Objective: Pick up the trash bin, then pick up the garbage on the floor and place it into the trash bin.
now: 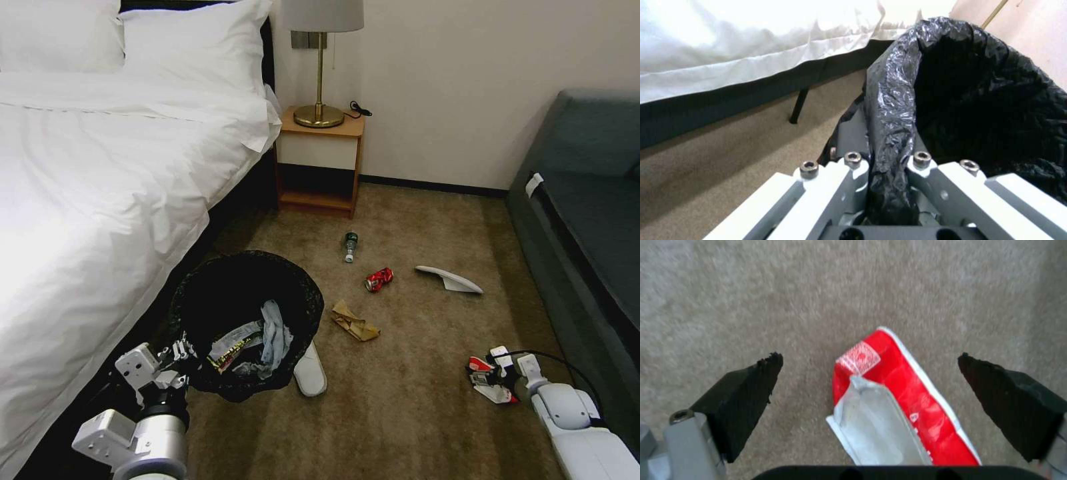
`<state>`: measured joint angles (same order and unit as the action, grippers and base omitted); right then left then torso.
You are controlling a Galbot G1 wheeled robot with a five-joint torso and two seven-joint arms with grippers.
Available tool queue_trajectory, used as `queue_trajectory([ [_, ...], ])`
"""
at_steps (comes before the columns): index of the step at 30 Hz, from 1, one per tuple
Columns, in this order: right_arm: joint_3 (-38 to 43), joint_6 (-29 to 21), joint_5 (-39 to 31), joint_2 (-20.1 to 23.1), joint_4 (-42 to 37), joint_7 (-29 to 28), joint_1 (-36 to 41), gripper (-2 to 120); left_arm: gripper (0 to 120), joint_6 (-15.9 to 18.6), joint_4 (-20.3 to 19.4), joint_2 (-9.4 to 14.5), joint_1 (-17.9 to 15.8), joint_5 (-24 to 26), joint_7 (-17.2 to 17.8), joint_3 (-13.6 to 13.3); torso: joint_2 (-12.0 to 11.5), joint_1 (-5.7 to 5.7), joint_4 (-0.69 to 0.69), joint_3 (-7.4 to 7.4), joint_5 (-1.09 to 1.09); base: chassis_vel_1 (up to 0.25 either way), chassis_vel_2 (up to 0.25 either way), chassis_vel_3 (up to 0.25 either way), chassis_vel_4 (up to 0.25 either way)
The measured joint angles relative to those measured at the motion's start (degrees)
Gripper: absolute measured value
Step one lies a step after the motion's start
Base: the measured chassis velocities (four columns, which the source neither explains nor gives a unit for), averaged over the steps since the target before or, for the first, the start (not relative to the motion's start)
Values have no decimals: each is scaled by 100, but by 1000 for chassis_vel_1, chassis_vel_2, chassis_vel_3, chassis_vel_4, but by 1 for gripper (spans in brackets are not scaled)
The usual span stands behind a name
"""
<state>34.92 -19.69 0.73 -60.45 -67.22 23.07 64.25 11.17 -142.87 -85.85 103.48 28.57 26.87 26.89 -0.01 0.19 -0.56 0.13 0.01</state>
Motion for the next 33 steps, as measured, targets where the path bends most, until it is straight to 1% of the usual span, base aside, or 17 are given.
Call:
queue_trajectory([
  [3, 9, 22, 57, -11, 63, 11, -19, 100, 4, 0, 0, 1, 0, 0, 1, 0, 0, 0, 0, 0, -1, 0, 0, 0, 0],
  [6, 73, 104, 301, -115, 411, 31, -137, 100, 4, 1, 0, 1, -2, 1, 1, -15, 0, 0, 0, 0, 0, 0, 0, 0, 0],
  [11, 138, 107, 506, -207, 619, 119, -202, 100, 4, 1, 0, 9, -1, 3, 1, -11, 0, 0, -1, 0, 0, 0, 0, 0, 0],
  [17, 183, -40, 740, -344, 734, 156, -270, 100, 4, 1, -8, 19, 8, 5, 0, -8, 0, 0, -1, 0, -1, 0, 0, 0, 0],
  [18, 186, -60, 767, -368, 745, 159, -276, 98, 4, 1, -13, 22, 10, 7, 0, -8, 0, 0, -1, 0, -1, 0, 0, 0, 0],
  [19, 186, -60, 767, -368, 745, 159, -276, 98, 4, 1, -13, 22, 10, 7, 0, -8, 0, 0, -1, 0, -1, 0, 0, 0, 0],
  [21, 200, -124, 859, -445, 774, 170, -300, 85, 4, 1, -25, 30, 17, 13, -1, -2, 1, 0, -1, 0, -1, 0, 0, 0, 0],
  [22, 200, -124, 859, -445, 774, 170, -300, 85, 4, 1, -25, 30, 17, 13, -1, -2, 1, 0, -1, 0, -1, 0, 0, 0, 0],
  [23, 207, -145, 883, -464, 788, 170, -315, 79, 4, 1, -28, 32, 19, 16, -1, 0, 1, 0, -1, 0, -1, 0, 0, 0, 0],
  [24, 207, -145, 883, -464, 788, 170, -315, 79, 4, 1, -28, 32, 19, 16, -1, 0, 1, 0, -1, 0, -1, 0, 0, 0, 0],
  [26, 216, -167, 904, -473, 803, 168, -332, 65, 4, 1, -29, 38, 19, 19, -4, 2, 1, 0, -1, 0, -2, 0, 0, 0, 0],
  [27, 216, -167, 904, -473, 803, 168, -332, 65, 4, 1, -29, 38, 19, 19, -4, 2, 1, 0, -1, 0, -2, 0, 0, 0, 0],
  [29, 222, -168, 905, -463, 803, 168, -332, 55, 4, 1, -29, 40, 11, 23, -5, 3, 1, 0, -1, 0, -1, 0, 0, 0, 0],
  [30, 222, -168, 905, -463, 803, 168, -332, 55, 4, 1, -29, 40, 11, 23, -5, 3, 1, 0, -1, 0, -1, 0, 0, 0, 0],
  [31, 228, -167, 905, -454, 803, 168, -332, 47, 4, 1, -27, 41, 2, 27, -6, 3, 1, 0, -1, 0, -2, 0, 0, 0, 0],
  [32, 228, -167, 905, -454, 803, 168, -332, 47, 4, 1, -27, 41, 2, 27, -6, 3, 1, 0, -1, 0, -2, 0, 0, 0, 0],
  [33, 233, -163, 904, -445, 804, 168, -332, 42, 4, 1, -20, 41, -9, 31, -8, 1, 1, 0, -1, 0, -1, 0, 0, 0, 0],
])
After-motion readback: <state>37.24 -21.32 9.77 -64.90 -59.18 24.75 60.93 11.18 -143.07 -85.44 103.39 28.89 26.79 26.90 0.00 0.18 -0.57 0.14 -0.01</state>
